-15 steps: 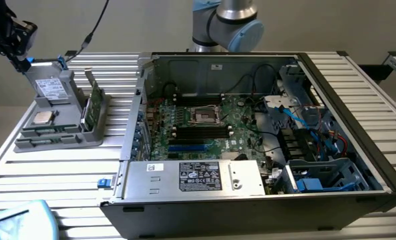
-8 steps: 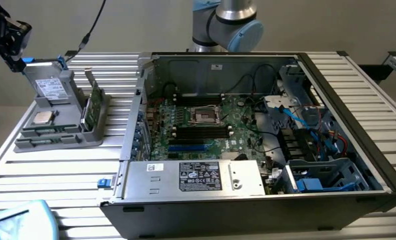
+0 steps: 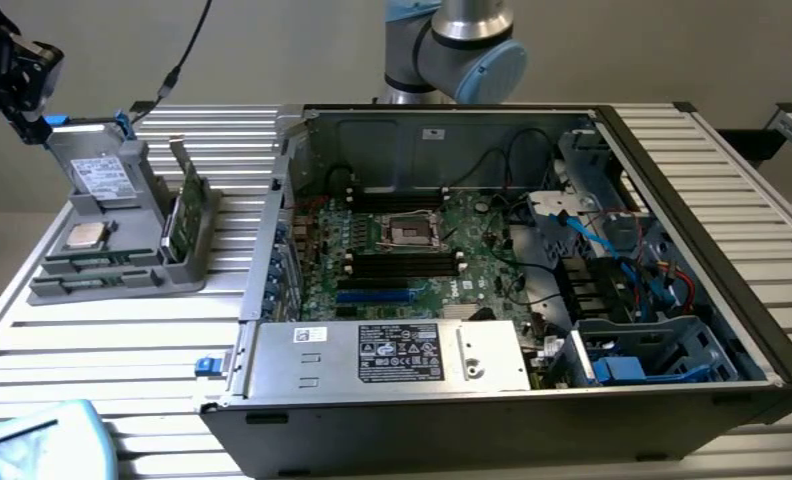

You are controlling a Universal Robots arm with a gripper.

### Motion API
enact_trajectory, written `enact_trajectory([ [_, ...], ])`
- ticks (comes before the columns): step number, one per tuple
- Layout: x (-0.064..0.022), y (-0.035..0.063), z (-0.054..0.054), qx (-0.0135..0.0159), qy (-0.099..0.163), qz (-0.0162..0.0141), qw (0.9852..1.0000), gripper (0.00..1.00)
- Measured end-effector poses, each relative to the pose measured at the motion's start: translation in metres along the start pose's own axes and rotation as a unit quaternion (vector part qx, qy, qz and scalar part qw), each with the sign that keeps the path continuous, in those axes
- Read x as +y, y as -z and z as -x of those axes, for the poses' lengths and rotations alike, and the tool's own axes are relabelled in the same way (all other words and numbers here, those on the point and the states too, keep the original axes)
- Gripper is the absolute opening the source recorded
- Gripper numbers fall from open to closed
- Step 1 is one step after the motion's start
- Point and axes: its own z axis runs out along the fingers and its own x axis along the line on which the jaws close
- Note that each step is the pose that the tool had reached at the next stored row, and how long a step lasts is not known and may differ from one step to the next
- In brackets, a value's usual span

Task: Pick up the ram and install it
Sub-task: 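Pick up the ram and move it above insertion slot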

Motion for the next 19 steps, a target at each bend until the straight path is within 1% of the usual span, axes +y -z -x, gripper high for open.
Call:
enact_trajectory([
  [3,0.0,0.0,0.0,0.0003,0.002,-0.0001,1.0,0.11],
  [5,0.0,-0.0001,-0.0001,0.0017,0.019,-0.0006,0.9998,0.11],
  [7,0.0,0.0,-0.0001,0.0034,0.037,-0.0013,0.9993,0.11],
  [10,0.0,0.0,-0.0002,0.0059,0.064,-0.0022,0.9979,0.11],
  [13,0.0,0.0,-0.0002,0.0084,0.091,-0.0031,0.9958,0.11],
  [15,0.0,-0.0002,-0.0002,0.0101,0.109,-0.0037,0.994,0.11],
  [19,-0.0001,-0.0009,-0.0002,0.0134,0.145,-0.0047,0.9893,0.11],
])
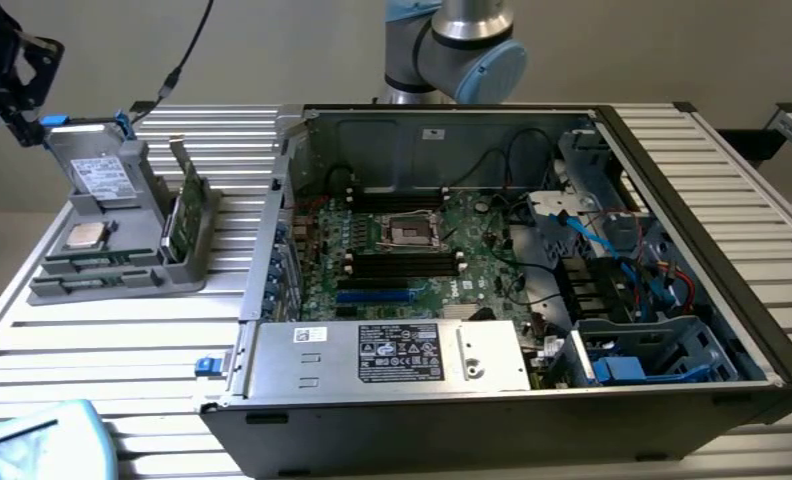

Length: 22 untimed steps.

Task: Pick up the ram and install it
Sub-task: 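Pick up the ram and move it above insertion slot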

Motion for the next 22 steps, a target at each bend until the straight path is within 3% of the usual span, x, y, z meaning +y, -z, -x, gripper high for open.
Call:
enact_trajectory([
  [5,-0.0001,-0.0012,0.0001,0.004,0.045,-0.0007,0.999,0.11],
  [11,-0.0003,-0.0027,0.0001,0.0089,0.1,-0.0016,0.9949,0.11],
  [16,-0.0004,-0.0039,0.0002,0.0128,0.145,-0.0022,0.9894,0.11],
  [22,-0.0005,-0.0052,0.0002,0.0176,0.199,-0.0031,0.9799,0.11],
])
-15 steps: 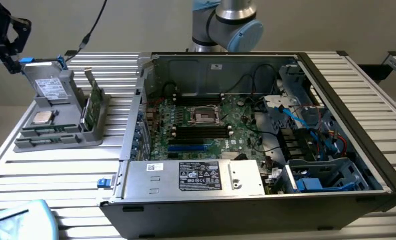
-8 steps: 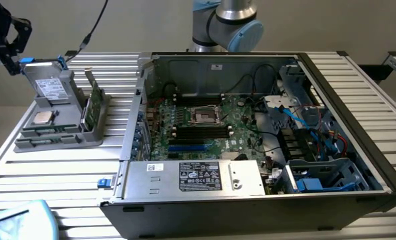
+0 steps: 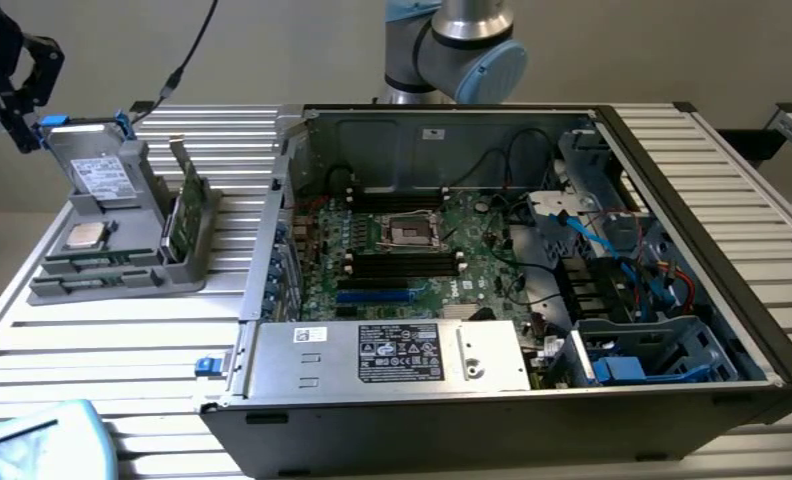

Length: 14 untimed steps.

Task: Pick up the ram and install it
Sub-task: 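Pick up the ram and move it above insertion slot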

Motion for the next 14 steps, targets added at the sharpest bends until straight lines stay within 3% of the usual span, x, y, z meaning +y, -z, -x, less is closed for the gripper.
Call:
enact_trajectory([
  [4,-0.0001,-0.0009,0.0,0.0032,0.036,-0.0007,0.9994,0.11],
  [7,-0.0001,-0.0016,0.0001,0.0057,0.063,-0.0013,0.998,0.11],
  [10,-0.0002,-0.0022,0.0001,0.0083,0.09,-0.0018,0.9959,0.11],
  [14,-0.0003,-0.0031,0.0001,0.0116,0.126,-0.0026,0.9919,0.11],
])
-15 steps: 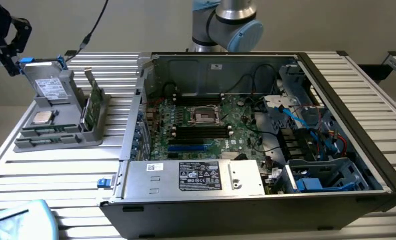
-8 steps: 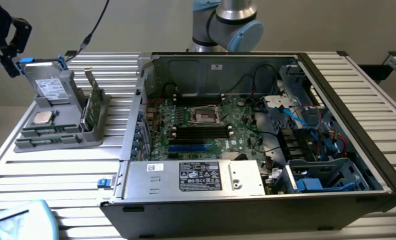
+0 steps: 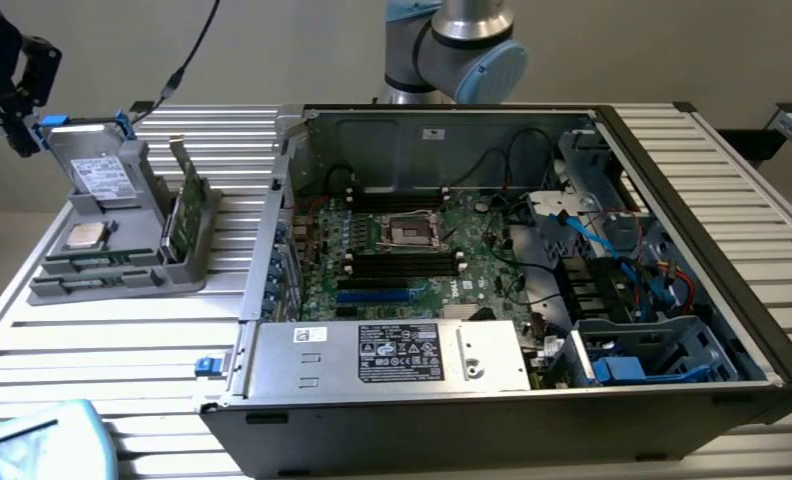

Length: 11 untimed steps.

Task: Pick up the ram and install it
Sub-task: 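Pick up the ram and move it above insertion slot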

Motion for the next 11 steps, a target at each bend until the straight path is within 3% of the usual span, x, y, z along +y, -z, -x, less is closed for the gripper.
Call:
enact_trajectory([
  [5,-0.0001,-0.0012,0.0,0.0044,0.046,-0.0011,0.999,0.11],
  [11,-0.0003,-0.0031,0.0001,0.01,0.1,-0.0027,0.995,0.11],
])
